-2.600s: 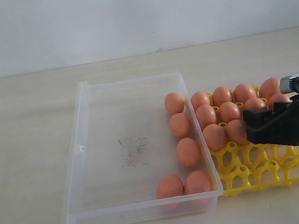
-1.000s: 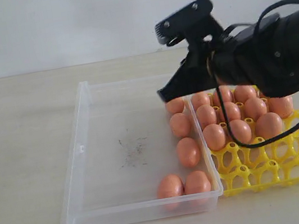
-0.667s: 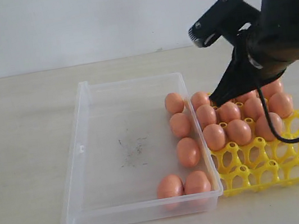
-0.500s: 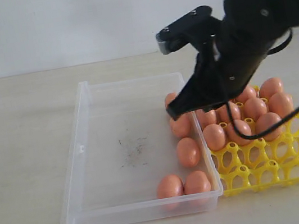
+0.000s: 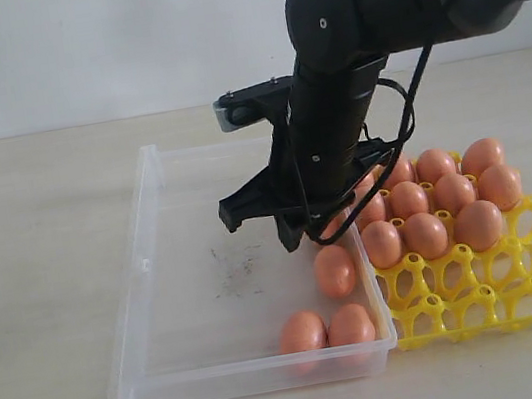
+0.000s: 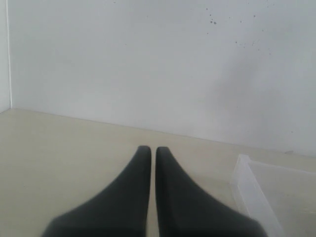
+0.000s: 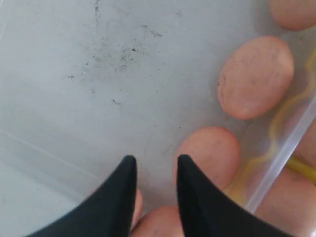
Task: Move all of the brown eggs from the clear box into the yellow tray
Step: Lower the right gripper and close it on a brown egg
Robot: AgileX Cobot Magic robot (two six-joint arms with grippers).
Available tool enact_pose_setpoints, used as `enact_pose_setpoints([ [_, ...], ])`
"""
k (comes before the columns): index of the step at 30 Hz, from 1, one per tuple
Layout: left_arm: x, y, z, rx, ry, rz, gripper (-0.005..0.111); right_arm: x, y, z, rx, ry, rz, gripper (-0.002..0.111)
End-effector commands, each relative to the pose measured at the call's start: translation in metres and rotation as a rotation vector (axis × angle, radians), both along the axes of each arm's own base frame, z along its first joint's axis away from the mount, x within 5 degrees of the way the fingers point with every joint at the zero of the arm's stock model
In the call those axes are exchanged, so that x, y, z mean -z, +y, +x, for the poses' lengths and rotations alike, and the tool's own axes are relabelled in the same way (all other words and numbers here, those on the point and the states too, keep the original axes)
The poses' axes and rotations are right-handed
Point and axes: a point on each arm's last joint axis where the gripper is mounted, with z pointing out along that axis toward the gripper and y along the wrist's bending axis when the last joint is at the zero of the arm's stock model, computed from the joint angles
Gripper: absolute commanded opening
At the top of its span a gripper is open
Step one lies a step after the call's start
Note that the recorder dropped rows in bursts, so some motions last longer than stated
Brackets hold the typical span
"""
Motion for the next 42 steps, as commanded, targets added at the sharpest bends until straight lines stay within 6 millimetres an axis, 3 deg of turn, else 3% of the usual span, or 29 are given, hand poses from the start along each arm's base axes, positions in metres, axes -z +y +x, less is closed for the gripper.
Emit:
enact_pose_setpoints([
  [1,0.001,0.0,0.0,0.002,-0.004,-0.017,0.004,0.01,0.002,0.002,0.048,0.039,-0.012,0.052],
  [7,0.001,0.0,0.0,0.002,-0.004,-0.017,0.004,0.027,0.002,0.003,0.071,0.084,-0.054,0.052],
  [15,0.001,0.0,0.0,0.002,-0.004,-0.017,0.004,0.029,-0.002,-0.003,0.096,0.162,-0.106,0.052],
  [25,0.001,0.0,0.0,0.002,-0.004,-0.017,0.004,0.03,-0.001,0.001,0.099,0.116,-0.099,0.052],
  [34,0.001,0.0,0.0,0.002,-0.004,-0.017,0.004,0.06,0.002,0.003,0.087,0.176,-0.138,0.052],
  [42,0.001,0.0,0.0,0.002,-0.004,-0.017,0.004,0.055,0.008,0.013,-0.003,0.072,-0.09,0.052],
])
